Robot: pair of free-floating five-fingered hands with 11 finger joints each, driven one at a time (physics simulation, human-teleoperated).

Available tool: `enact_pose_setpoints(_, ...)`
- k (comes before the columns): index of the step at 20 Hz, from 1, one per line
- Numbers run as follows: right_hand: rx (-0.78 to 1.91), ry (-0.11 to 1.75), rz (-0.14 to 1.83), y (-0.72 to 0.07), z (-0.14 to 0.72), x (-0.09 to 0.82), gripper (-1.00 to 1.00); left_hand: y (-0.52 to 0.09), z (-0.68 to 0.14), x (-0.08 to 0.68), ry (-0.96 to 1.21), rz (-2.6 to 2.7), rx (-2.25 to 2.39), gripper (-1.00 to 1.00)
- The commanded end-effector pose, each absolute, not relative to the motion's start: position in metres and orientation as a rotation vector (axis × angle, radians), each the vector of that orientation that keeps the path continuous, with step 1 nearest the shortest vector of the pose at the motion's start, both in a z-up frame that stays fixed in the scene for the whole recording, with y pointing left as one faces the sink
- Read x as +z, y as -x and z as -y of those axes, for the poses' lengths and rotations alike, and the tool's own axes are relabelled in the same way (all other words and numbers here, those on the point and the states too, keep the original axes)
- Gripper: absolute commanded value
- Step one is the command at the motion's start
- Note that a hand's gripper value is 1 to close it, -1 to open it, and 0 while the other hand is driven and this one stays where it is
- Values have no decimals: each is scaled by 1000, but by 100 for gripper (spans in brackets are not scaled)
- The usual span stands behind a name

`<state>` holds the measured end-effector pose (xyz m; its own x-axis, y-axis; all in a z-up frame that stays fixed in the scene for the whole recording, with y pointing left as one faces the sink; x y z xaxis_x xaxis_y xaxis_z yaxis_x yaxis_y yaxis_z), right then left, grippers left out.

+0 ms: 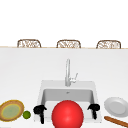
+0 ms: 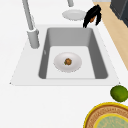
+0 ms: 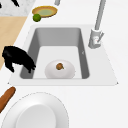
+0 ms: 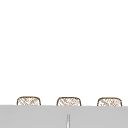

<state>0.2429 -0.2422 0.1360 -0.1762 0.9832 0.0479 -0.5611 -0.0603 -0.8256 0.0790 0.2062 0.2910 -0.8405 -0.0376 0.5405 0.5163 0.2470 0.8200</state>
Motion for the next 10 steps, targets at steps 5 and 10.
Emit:
enact_pose_setpoints(5, 1565, 666, 874, -243, 242, 136, 0, -91, -254, 307, 466, 2072, -1604, -100)
enact_pose_setpoints(10, 1562, 667, 876, -243, 242, 136, 0, -103, -289, 303, 488, 2055, -1615, -100)
